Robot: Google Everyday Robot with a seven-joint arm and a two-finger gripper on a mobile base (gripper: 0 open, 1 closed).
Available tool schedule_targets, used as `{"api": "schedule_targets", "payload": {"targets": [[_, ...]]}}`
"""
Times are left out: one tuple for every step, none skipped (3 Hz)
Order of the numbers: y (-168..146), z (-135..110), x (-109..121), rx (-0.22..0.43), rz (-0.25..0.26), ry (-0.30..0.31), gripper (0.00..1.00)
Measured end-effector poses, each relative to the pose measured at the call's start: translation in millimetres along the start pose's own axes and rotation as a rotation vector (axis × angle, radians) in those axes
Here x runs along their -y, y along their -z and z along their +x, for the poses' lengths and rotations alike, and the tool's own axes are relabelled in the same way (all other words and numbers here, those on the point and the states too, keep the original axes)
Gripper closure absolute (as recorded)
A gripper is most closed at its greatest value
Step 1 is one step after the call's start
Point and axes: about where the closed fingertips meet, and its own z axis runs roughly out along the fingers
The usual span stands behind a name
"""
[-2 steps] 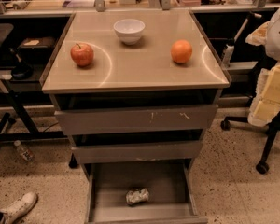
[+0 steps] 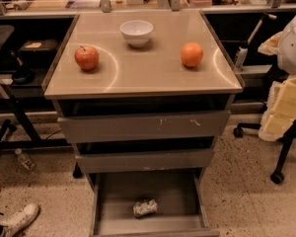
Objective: Pick 7up can from bottom drawer and place on counter
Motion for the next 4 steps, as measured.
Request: {"api": "schedule_targets", "payload": {"targets": [[-38.7,-12.6,-23.2,0.026,-0.024,-0.006,0.0],[-101.8,-23.9,-46.9,0.03,-0.08,0.002,0.0],[-160.1,-37.7,-54.7,0.031,-0.113,0.022,0.0],[-204.2,-49.8,-58.6,0.029,-0.139,0.039,0.0]]}}
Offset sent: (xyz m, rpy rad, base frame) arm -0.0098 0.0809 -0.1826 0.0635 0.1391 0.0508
